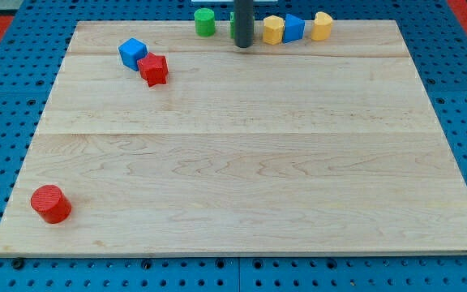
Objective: Nudge the yellow heart up a bit
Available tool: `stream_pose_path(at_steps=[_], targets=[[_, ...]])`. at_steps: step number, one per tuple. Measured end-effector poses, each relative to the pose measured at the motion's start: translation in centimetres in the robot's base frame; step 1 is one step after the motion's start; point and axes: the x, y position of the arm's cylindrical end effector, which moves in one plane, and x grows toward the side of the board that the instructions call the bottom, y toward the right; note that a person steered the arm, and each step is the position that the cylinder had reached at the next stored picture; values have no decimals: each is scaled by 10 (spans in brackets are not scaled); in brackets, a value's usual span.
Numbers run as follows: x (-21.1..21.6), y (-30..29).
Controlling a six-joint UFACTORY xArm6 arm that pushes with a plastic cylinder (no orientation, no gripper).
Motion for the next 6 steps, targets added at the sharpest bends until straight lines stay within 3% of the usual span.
stream_pose_path(at_steps=[2,3,4,6], targets=[[-24,41],[-7,52],[6,119],[-19,138]])
